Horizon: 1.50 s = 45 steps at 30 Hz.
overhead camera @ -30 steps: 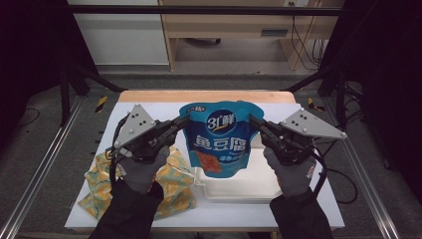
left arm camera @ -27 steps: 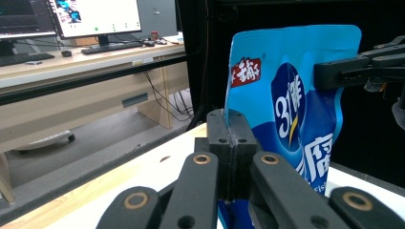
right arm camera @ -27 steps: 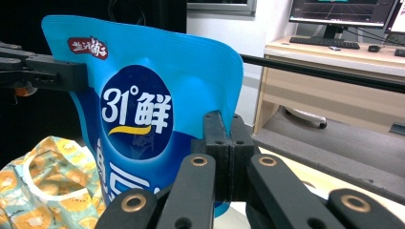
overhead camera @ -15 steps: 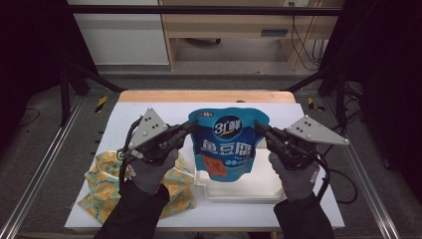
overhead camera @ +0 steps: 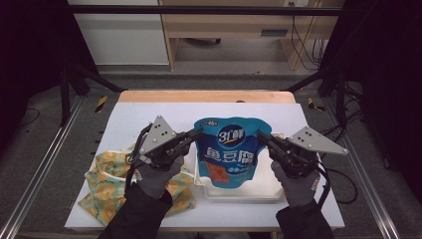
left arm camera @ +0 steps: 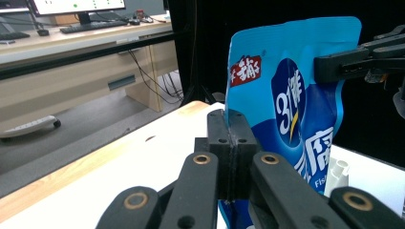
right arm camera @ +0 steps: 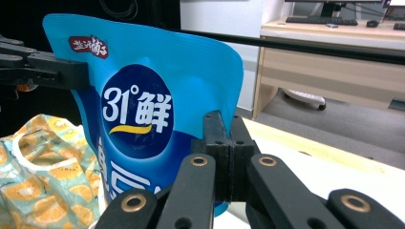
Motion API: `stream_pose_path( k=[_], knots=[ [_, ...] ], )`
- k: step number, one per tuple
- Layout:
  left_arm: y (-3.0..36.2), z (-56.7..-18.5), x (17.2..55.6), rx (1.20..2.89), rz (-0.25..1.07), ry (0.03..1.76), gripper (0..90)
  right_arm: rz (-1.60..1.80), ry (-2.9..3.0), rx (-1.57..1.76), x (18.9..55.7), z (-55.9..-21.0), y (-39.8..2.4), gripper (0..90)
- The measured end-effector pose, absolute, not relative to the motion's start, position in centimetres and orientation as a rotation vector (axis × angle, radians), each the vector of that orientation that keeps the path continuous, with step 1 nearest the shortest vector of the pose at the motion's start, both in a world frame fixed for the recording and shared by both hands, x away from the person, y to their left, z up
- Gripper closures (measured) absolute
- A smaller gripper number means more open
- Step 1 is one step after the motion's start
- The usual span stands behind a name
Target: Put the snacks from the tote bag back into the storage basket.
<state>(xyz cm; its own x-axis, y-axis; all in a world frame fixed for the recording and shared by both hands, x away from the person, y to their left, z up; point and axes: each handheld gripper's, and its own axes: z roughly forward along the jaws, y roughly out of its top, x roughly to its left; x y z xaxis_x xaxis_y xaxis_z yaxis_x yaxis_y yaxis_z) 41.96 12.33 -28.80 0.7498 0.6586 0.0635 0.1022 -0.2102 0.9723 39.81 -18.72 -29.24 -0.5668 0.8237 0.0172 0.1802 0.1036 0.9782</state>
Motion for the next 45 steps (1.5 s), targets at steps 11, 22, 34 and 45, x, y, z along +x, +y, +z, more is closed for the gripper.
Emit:
stream_pose_path(
  k=[11,22,34,45],
  knots=[
    [12.4,-30.4,42.2,1.756,0.553,0.622,90.0,1.477,1.858,1.005,40.1,-30.8,-18.6,90.0],
    [12.8,-31.6,42.1,1.784,0.548,0.638,89.9,1.455,1.895,1.017,40.4,-32.0,-18.1,90.0],
    [13.0,-32.6,42.0,1.796,0.535,0.653,89.9,1.443,1.914,1.026,40.4,-32.7,-17.9,90.0],
    [13.0,-33.0,41.6,1.797,0.519,0.644,88.7,1.433,1.923,1.041,40.3,-33.3,-18.0,89.7]
  ],
)
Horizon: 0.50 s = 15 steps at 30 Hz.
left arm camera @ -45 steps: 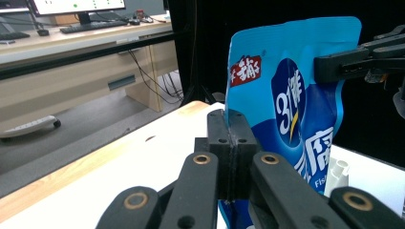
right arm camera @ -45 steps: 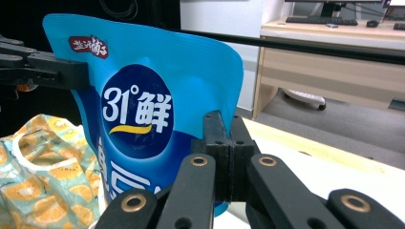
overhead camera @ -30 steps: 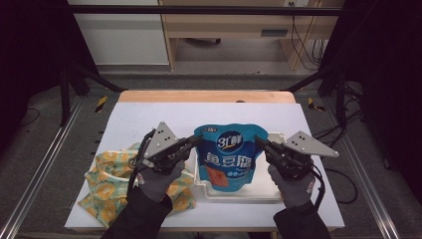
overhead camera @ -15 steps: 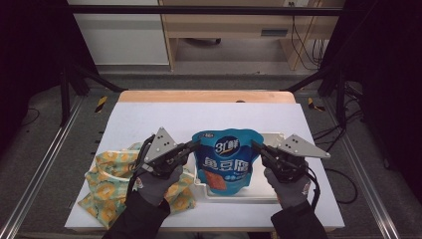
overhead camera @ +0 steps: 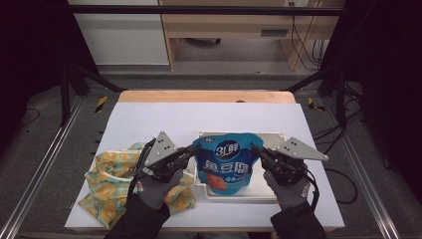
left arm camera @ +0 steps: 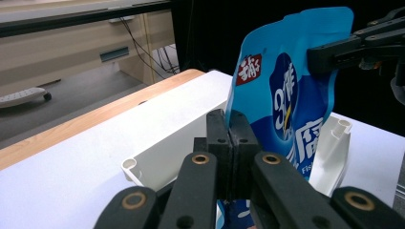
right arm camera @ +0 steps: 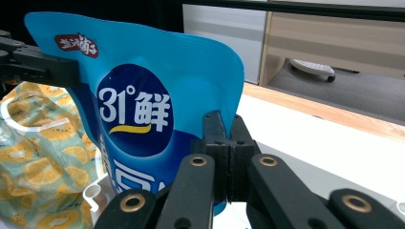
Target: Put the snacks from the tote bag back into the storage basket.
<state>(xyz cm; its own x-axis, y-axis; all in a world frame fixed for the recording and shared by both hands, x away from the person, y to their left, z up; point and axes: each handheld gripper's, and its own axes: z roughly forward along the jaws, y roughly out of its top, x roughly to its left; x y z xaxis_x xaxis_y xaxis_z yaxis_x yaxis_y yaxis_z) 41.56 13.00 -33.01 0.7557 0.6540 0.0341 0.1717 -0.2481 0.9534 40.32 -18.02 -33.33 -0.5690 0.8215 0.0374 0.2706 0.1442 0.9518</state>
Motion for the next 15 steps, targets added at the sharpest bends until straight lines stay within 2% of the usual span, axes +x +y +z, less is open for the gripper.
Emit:
stream_pose_path(
  k=[8,15],
  knots=[
    [13.09,-33.10,41.45,1.787,0.538,0.643,83.5,1.443,1.914,1.047,40.02,-33.58,-18.29,86.1],
    [13.96,-32.88,41.50,1.781,0.521,0.633,73.6,1.451,1.909,1.061,40.17,-33.63,-18.37,70.4]
  ],
)
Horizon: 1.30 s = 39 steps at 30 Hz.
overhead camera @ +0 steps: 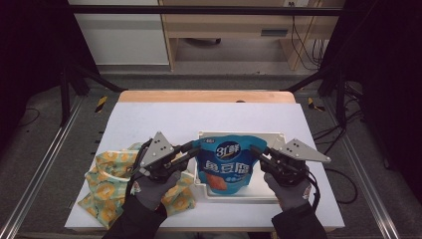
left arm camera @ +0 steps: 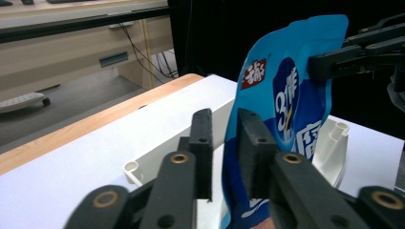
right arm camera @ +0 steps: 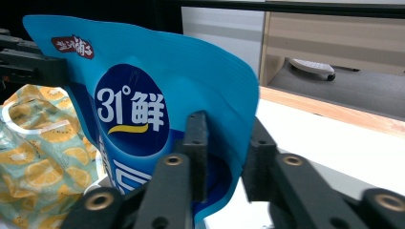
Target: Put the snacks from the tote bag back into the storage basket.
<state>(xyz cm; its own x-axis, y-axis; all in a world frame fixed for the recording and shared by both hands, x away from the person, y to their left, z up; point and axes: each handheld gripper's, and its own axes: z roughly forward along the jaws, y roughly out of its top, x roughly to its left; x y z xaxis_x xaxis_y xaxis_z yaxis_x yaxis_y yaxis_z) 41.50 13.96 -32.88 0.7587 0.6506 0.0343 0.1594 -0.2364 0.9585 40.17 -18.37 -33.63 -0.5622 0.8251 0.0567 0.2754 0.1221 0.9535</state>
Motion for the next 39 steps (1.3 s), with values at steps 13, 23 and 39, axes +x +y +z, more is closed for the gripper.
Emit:
stream_pose_path(
  k=[13,23,39],
  knots=[
    [18.5,-33.0,40.5,1.778,0.530,0.661,43.0,1.423,1.861,1.058,39.6,-34.4,-19.0,39.2],
    [22.9,-34.9,39.7,1.804,0.590,0.751,33.7,1.416,1.864,1.084,39.0,-35.6,-20.2,32.1],
    [27.6,-38.3,38.8,1.799,0.620,0.856,28.4,1.368,1.840,1.187,38.4,-38.2,-22.7,27.9]
  ],
)
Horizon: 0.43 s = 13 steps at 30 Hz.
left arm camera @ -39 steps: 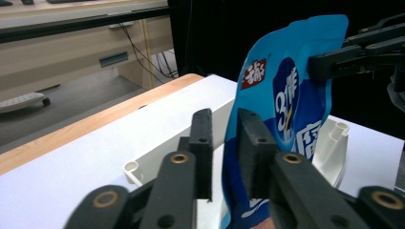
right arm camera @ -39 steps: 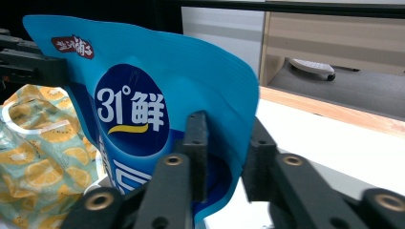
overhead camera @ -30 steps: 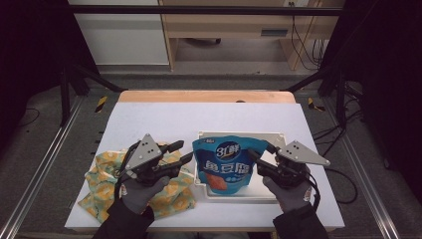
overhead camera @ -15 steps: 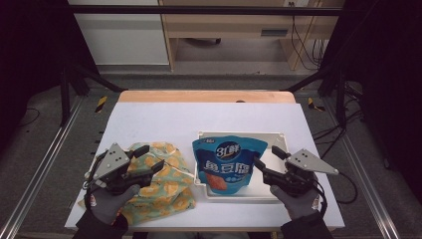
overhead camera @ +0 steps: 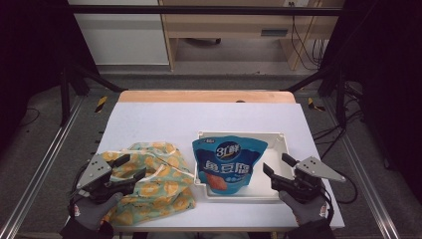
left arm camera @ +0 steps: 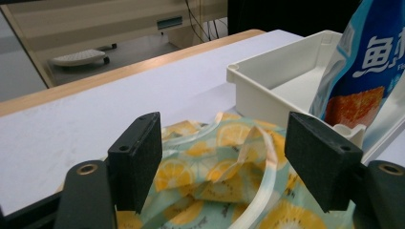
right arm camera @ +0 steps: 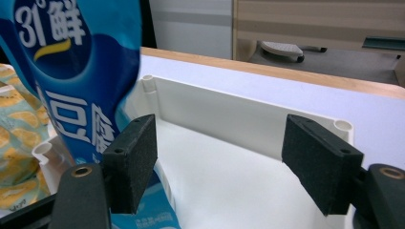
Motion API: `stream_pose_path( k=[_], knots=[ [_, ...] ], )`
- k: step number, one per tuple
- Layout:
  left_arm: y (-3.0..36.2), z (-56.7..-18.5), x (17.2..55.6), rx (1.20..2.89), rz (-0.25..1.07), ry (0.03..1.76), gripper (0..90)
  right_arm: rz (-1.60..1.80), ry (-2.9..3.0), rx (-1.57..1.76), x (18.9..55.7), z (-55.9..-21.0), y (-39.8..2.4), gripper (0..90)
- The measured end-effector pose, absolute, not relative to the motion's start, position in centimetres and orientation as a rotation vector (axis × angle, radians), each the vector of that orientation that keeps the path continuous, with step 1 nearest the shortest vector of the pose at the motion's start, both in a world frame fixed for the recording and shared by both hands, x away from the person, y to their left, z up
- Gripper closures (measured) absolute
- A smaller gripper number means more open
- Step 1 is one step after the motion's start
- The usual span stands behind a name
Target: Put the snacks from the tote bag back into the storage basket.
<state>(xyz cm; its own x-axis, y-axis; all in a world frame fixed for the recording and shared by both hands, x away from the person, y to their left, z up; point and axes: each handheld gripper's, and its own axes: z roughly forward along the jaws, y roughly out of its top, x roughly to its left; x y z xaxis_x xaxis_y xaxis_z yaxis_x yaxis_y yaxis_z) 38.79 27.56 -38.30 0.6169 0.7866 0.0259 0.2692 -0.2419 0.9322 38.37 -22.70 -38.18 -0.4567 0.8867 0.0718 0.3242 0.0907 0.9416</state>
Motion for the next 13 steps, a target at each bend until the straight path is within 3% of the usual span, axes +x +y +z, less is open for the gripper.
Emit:
stream_pose_path(
  k=[13],
  knots=[
    [30.1,-40.5,37.7,1.785,0.640,0.907,27.4,1.340,1.851,1.159,37.7,-39.9,-23.6,25.9]
  ],
)
